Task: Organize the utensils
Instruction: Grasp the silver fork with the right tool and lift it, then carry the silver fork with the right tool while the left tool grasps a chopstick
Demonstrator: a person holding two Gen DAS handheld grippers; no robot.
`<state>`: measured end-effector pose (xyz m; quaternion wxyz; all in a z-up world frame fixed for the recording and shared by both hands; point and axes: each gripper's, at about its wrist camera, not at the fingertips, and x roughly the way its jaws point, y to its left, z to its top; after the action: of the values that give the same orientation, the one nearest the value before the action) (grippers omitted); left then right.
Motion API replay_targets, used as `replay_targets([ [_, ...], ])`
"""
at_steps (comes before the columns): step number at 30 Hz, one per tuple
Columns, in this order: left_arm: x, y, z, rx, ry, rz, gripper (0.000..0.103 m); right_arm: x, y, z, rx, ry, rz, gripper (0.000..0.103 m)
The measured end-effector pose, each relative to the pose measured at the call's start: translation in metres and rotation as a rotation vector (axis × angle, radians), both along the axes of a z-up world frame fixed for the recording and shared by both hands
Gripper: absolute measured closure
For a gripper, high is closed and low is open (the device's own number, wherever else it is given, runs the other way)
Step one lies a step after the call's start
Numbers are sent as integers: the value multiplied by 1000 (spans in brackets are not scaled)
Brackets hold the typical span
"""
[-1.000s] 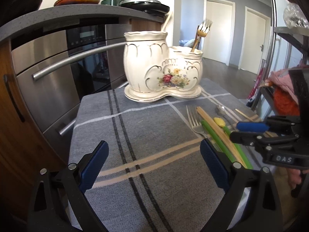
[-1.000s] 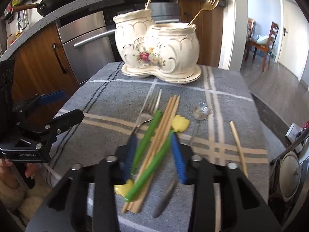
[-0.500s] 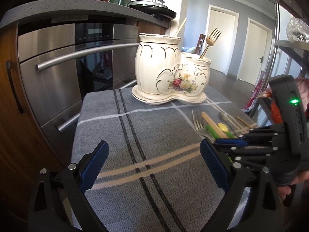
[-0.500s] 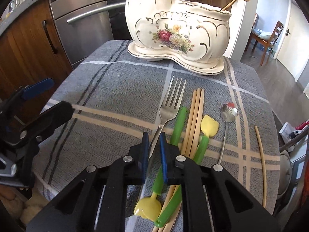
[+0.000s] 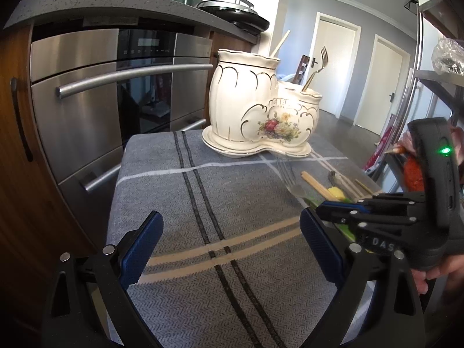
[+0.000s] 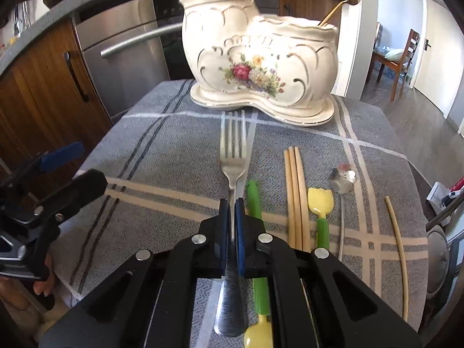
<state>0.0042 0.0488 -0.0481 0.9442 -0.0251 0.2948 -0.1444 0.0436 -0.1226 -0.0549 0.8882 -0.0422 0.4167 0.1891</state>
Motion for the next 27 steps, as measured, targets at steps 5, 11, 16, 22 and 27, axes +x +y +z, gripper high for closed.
replay_targets([
  [5,1,-5,0,4,8,-3,8,-9,-11,17,83,-54,19,98],
  [11,-2,-13,0,41,2,-16,8,-32,-23,42,129,-216,45,98],
  [16,-2,-27,2,61,24,-47,9,-44,-41,55,142,-314,34,98],
  [22,1,-71,11,101,73,-107,12,-52,-84,75,174,-360,-36,98],
  [27,11,-110,10,121,175,-128,29,-58,-122,83,194,-383,-88,98],
])
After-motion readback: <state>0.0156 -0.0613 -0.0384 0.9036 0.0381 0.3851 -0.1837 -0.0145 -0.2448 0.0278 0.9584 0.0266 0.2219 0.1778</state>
